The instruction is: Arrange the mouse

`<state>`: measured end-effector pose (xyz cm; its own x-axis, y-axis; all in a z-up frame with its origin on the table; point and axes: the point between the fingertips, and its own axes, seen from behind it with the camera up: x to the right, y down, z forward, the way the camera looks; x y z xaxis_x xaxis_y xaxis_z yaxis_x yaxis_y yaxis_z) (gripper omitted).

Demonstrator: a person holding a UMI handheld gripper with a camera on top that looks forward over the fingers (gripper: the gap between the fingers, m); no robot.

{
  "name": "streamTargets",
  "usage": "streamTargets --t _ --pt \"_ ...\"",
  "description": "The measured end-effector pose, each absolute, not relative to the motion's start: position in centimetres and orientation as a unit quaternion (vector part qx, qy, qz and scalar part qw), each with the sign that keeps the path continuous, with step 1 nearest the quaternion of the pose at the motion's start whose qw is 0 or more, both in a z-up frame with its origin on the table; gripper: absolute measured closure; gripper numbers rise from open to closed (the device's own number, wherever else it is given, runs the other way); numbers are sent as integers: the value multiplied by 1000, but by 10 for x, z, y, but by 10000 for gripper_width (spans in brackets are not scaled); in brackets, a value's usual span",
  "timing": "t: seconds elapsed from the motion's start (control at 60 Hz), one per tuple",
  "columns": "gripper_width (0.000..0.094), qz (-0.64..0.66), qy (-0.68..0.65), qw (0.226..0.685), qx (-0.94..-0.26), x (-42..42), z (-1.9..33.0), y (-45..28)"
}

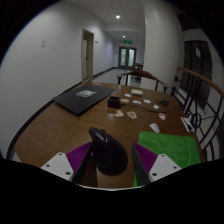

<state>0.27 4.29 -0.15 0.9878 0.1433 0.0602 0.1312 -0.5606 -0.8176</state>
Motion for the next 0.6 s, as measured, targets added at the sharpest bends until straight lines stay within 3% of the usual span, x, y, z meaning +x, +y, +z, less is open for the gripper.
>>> streamTargets --t 0.1,0.167,0.433,0.5,0.6 --pt "192 -4 -77 457 -886 5 -8 62" --pt "375 13 -74 453 -888 -6 -15 89" --pt "601 39 -113 467 -876 -28 -7 84" --pt "607 37 -120 491 -862 -31 14 78" --pt "610 38 -124 541 -831 -23 82 60"
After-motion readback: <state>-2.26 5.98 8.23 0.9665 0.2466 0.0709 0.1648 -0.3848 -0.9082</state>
